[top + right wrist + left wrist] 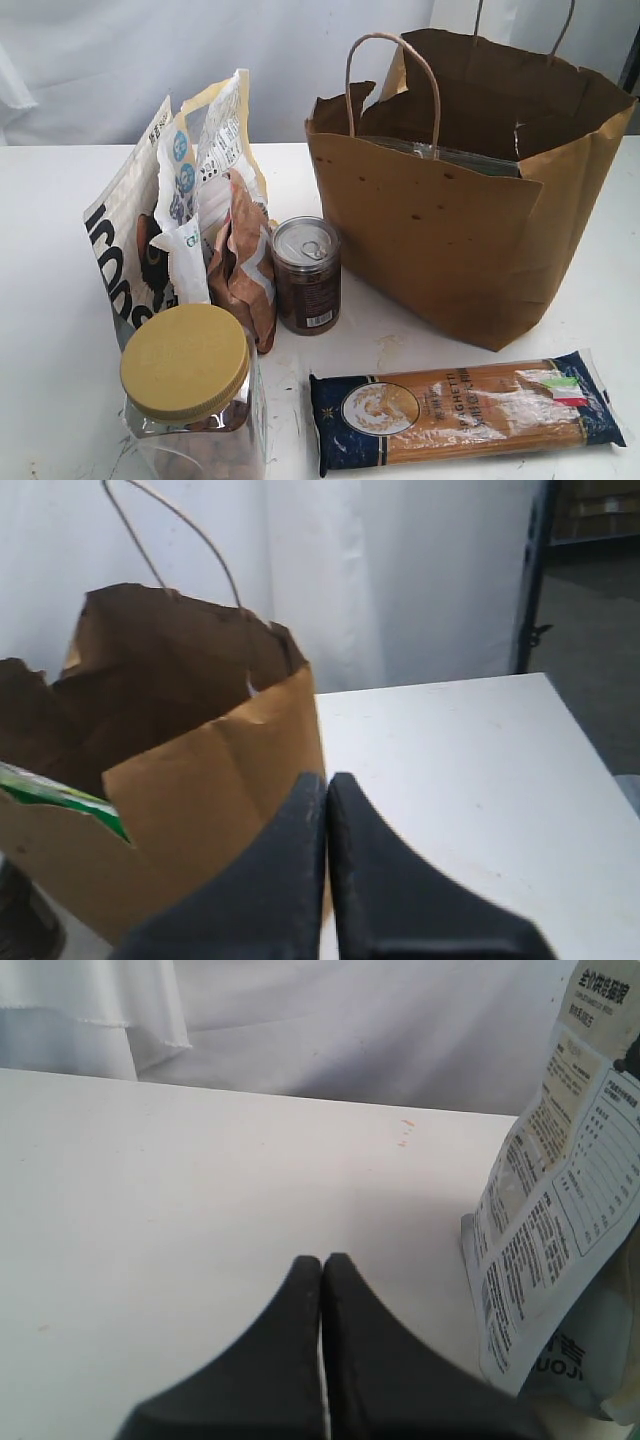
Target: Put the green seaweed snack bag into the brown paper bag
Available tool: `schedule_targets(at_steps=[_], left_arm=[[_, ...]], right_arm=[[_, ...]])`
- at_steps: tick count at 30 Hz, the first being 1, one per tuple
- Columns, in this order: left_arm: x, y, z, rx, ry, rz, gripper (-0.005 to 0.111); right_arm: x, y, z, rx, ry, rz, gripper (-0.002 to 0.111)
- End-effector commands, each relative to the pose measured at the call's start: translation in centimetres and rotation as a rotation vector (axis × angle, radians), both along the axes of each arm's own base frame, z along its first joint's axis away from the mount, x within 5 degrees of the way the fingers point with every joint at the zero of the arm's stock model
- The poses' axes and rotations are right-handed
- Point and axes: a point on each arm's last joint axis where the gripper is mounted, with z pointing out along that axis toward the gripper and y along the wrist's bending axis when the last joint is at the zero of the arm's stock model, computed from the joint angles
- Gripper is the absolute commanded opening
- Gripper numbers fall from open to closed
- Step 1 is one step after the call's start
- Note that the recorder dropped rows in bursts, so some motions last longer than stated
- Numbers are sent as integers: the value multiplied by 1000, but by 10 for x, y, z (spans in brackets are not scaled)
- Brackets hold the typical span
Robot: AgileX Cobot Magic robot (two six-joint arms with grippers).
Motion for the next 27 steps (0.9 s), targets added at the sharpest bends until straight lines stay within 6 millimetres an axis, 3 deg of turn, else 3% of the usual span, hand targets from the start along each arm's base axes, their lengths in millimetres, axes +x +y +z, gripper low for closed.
schedule_targets(at_steps=[1, 16, 27], left_arm=[[0, 0, -1, 1, -9, -5, 0], [0, 0, -1, 1, -9, -5, 0], [0, 0, -1, 1, -9, -5, 0]], right_arm=[[-15, -9, -23, -23, 3, -98, 0], [-36, -9, -77, -20, -114, -127, 0], [-39, -8, -82, 31, -116, -122, 0]])
